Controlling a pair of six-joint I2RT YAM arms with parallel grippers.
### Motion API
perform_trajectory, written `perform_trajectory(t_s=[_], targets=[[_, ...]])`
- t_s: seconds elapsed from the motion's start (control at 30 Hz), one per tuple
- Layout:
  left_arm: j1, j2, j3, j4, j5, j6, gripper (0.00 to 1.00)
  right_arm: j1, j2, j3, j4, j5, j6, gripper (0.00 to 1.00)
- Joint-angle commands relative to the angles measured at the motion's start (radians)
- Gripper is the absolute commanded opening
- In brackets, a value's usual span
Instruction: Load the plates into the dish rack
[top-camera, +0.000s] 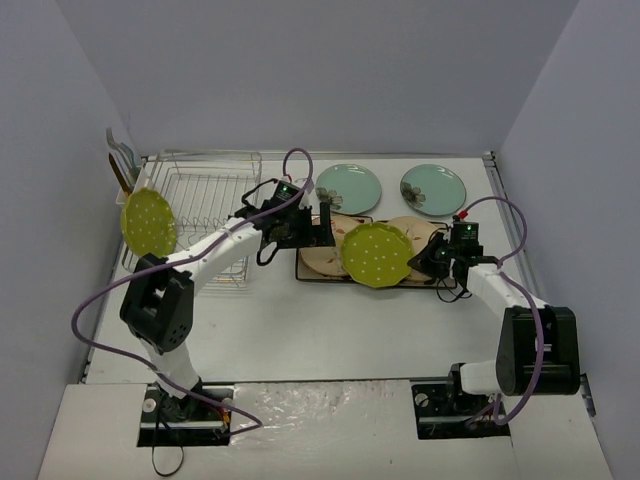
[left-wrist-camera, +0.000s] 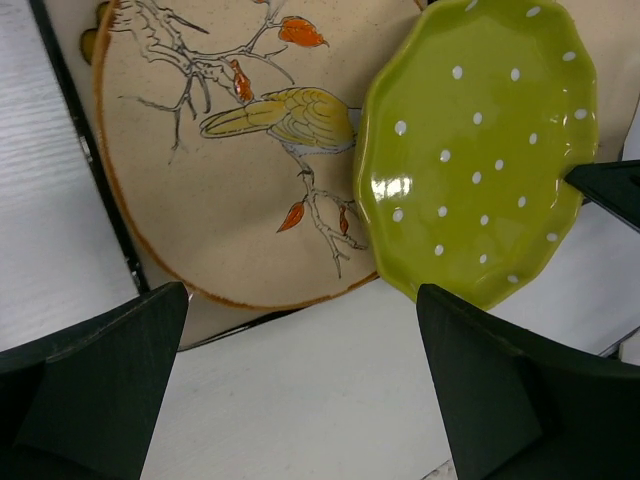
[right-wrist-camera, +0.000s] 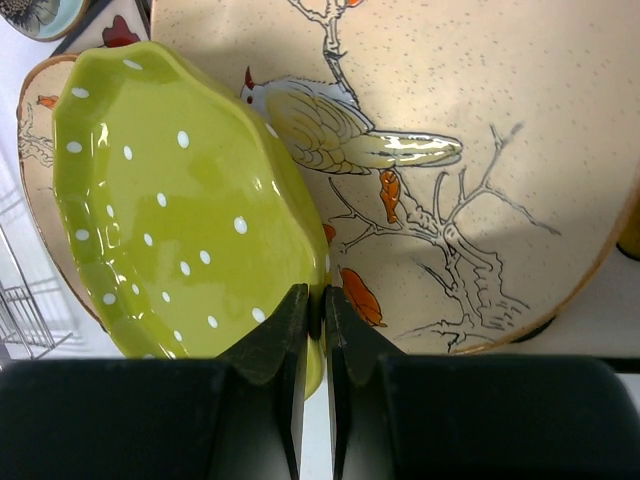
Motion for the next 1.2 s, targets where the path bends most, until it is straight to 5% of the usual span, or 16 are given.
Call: perform_trajectory(t_s=[0.0, 0.33, 0.97, 1.17], targets=[[-0.010, 0.050, 0.084, 0.157, 0.099, -0.058, 0.97, -0.001, 0.021, 0.028, 0.095, -0.027, -0.004, 0.00], [-0.016, 0.229, 0.163, 0.239, 0.237, -0.116, 0.96, -0.001, 0.057, 0.035, 0.118, -0.048, -0.018, 0.00], [-0.027, 0.353, 0.119, 0.437, 0.328, -0.292, 0.77, -0.001, 0.082, 0.038, 0.137, -0.070, -0.019, 0.00], [-0.028, 0.361, 0.098, 0.489, 0.358, -0.324, 0.53, -0.001, 0.077, 0.045, 0.140, -0.080, -0.015, 0.00]])
